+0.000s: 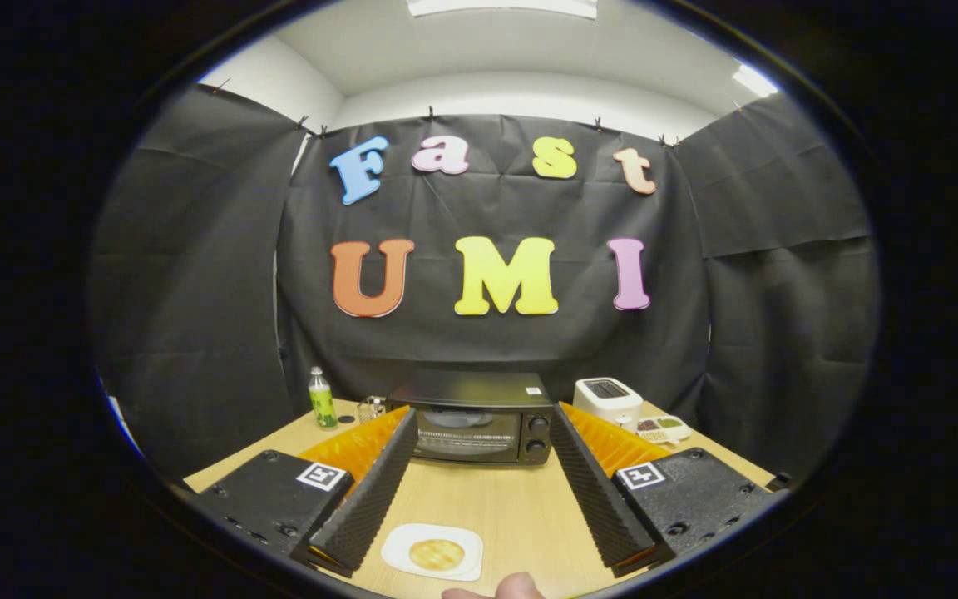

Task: Open the toaster oven, put the food inside, and close the toaster oven door.

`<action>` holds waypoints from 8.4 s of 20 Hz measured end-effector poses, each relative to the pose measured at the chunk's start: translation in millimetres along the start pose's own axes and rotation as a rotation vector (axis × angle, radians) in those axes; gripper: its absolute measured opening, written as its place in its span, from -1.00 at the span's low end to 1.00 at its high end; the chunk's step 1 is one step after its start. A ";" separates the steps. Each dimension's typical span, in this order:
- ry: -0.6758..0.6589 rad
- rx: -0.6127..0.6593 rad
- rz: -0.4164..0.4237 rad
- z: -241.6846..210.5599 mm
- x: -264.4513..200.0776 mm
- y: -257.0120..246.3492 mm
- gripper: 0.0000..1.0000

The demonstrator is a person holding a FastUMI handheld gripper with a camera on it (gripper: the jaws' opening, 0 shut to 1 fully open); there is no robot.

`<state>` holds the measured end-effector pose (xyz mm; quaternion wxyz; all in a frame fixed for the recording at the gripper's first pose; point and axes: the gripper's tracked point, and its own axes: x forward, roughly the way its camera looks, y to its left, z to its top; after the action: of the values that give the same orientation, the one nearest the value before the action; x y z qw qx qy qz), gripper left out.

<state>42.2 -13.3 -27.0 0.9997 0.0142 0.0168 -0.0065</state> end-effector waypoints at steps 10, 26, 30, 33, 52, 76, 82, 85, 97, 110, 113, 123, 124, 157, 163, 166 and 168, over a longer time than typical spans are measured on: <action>0.004 0.006 0.026 4.7 142.5 -10.7 1.00; 0.125 -0.060 0.044 -105.6 311.7 62.9 1.00; 0.181 -0.062 0.015 -130.9 321.0 62.9 1.00; 0.159 -0.056 0.000 -128.1 323.1 62.7 1.00; 0.368 -0.022 0.063 -167.3 244.9 64.5 1.00; 0.617 0.073 0.128 -238.4 186.1 55.7 0.82; 0.736 0.116 0.120 -272.4 179.5 56.6 0.82; 0.723 0.085 0.125 -271.1 179.3 57.7 0.84; 0.464 -0.029 0.137 -181.0 155.5 65.2 0.85; 0.261 -0.009 0.220 -158.3 38.5 73.7 1.00; 0.344 0.011 0.234 -201.5 26.2 77.5 1.00; 0.555 0.032 0.171 -289.6 20.5 61.9 1.00; 0.556 0.028 0.162 -291.1 20.9 59.7 1.00; 0.324 0.639 0.267 -171.9 165.6 85.0 0.40; 0.321 0.652 0.196 -181.8 254.6 82.8 0.41; 0.331 0.674 0.151 -191.3 287.3 80.4 0.41; 0.338 0.686 0.109 -197.0 303.3 75.5 0.41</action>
<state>339.7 64.0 -231.9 0.9190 0.3494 0.1774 0.0438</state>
